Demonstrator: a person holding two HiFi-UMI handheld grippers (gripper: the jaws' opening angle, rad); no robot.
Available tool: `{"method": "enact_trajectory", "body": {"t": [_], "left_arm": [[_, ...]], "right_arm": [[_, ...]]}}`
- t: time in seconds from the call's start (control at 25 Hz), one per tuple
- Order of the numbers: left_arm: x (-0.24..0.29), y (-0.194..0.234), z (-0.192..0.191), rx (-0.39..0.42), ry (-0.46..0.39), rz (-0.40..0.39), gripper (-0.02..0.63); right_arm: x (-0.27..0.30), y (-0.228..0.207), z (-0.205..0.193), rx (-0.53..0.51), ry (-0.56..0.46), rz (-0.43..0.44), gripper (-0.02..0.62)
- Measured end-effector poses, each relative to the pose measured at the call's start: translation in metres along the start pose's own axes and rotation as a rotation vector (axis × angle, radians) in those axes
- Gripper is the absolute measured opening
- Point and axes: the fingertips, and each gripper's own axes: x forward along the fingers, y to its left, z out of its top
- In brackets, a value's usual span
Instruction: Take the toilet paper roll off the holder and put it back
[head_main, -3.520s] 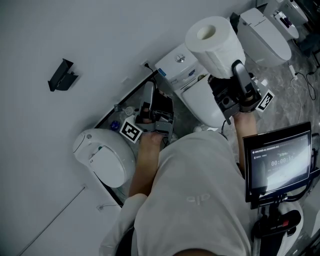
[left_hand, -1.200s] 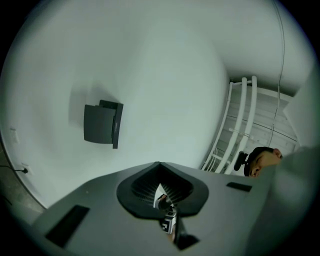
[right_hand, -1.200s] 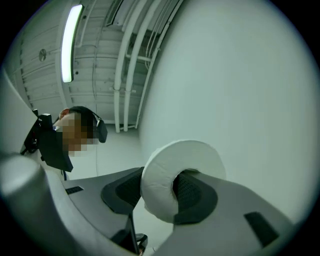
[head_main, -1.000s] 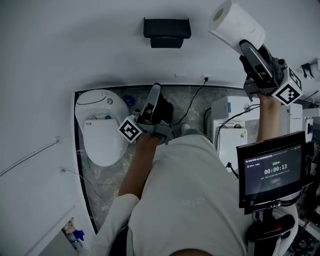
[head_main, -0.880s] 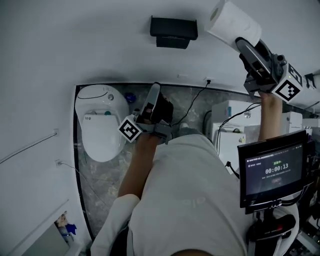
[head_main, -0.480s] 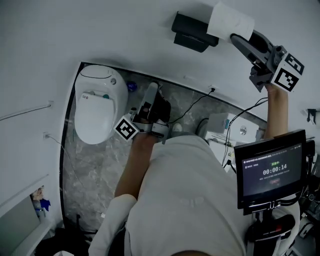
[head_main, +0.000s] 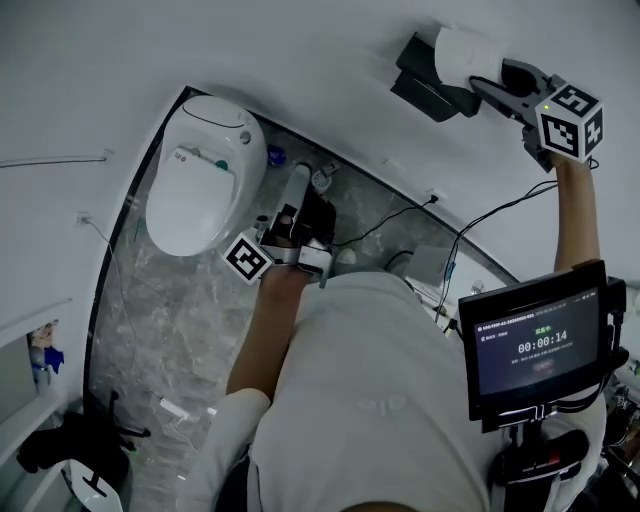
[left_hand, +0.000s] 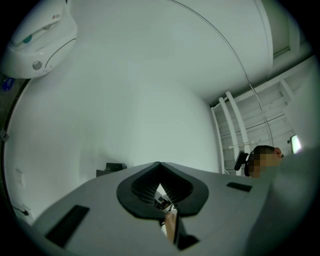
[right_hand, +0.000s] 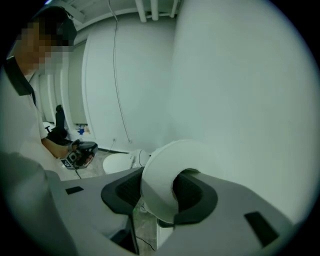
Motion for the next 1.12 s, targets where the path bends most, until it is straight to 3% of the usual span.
{"method": "enact_trajectory", "body": {"t": [0.24, 0.56, 0.96, 1.12], "left_arm": [[-0.014, -0.004, 0.019, 0.013, -0.053, 0.000, 0.006], [-0.023, -0.004, 0.024, 0.014, -0.101, 0.003, 0.006], [-0.031, -0.006, 0.025, 0.020, -0.139, 0.013, 0.006], [-0.035, -0.008, 0.025, 0.019, -0.143, 0.016, 0.006]], "right_arm": [[0.036, -0.006, -0.009, -0.082, 0.181, 0.006, 0.181], [0.046, -0.011, -0.020, -0.172, 0.346, 0.024, 0.181], [0.049, -0.013, -0.026, -0.370, 0.587, 0.107, 0.181], [0.051, -0.011, -0.028, -0.399, 0.638, 0.131, 0.181]]}}
